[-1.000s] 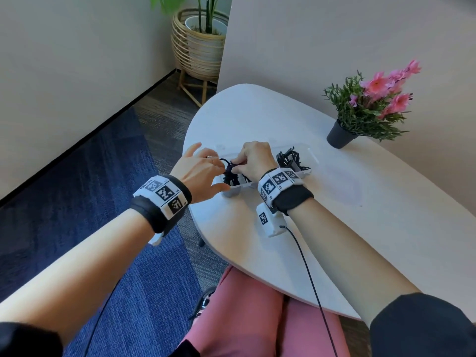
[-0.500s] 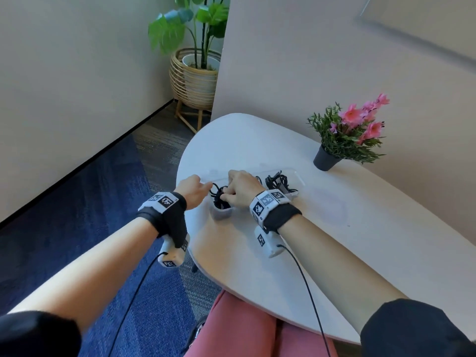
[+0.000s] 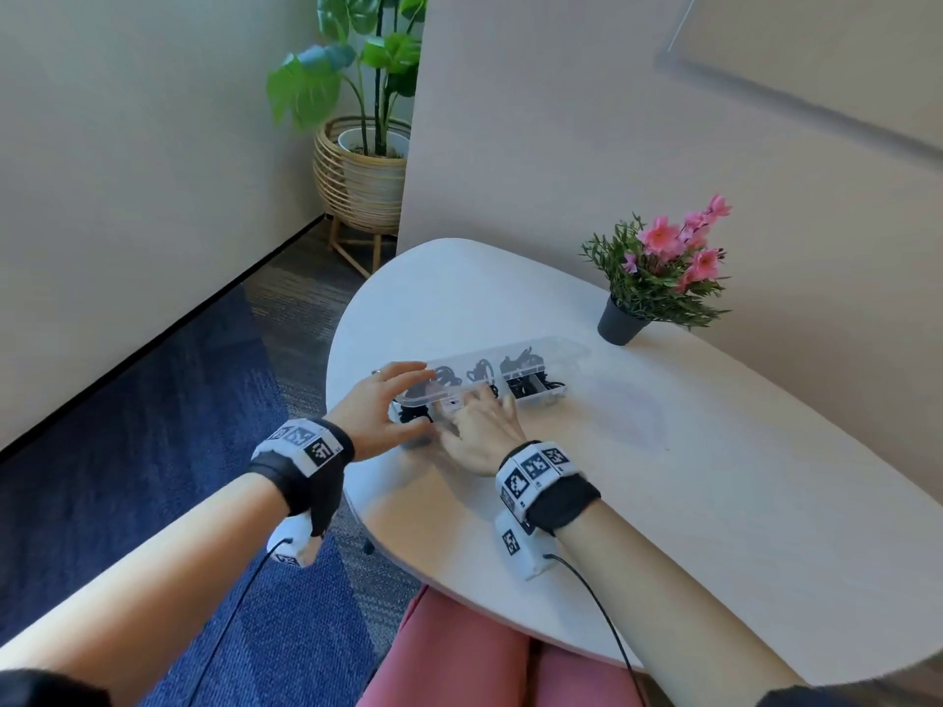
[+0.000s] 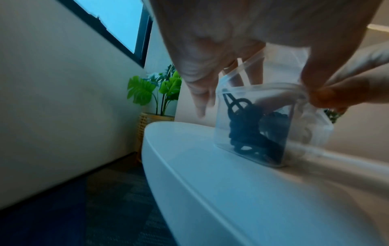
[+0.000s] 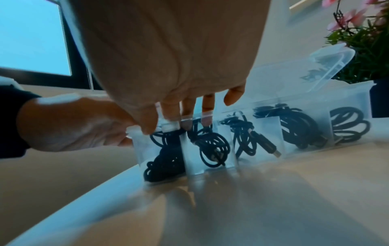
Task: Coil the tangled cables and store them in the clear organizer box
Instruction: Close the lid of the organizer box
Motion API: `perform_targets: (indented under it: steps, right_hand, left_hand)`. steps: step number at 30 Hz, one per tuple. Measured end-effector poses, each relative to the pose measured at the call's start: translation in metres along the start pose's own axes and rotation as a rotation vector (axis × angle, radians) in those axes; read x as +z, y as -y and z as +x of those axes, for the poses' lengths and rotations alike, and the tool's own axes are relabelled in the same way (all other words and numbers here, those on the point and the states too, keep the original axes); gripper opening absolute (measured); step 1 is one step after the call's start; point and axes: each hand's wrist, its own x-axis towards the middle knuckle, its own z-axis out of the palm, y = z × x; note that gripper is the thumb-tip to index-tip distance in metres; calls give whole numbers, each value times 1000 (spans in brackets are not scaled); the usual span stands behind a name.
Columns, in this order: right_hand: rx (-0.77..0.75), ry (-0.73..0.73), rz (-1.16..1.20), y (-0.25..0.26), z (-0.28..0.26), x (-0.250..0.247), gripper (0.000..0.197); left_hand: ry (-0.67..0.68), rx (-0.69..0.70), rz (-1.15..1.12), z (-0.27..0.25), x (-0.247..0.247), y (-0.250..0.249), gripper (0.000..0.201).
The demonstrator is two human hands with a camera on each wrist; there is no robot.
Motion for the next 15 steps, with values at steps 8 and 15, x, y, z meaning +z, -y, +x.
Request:
perform_targets:
  steps: [8,15]
  right_hand:
    - [-182,-701,443,-49,-27,0,14]
    - [138,-37,-115,-120,-15,-24,95]
  left_hand:
    - [107,47,460,4,-13,-11,66]
    - [191,81,646,15,-7,-40,72]
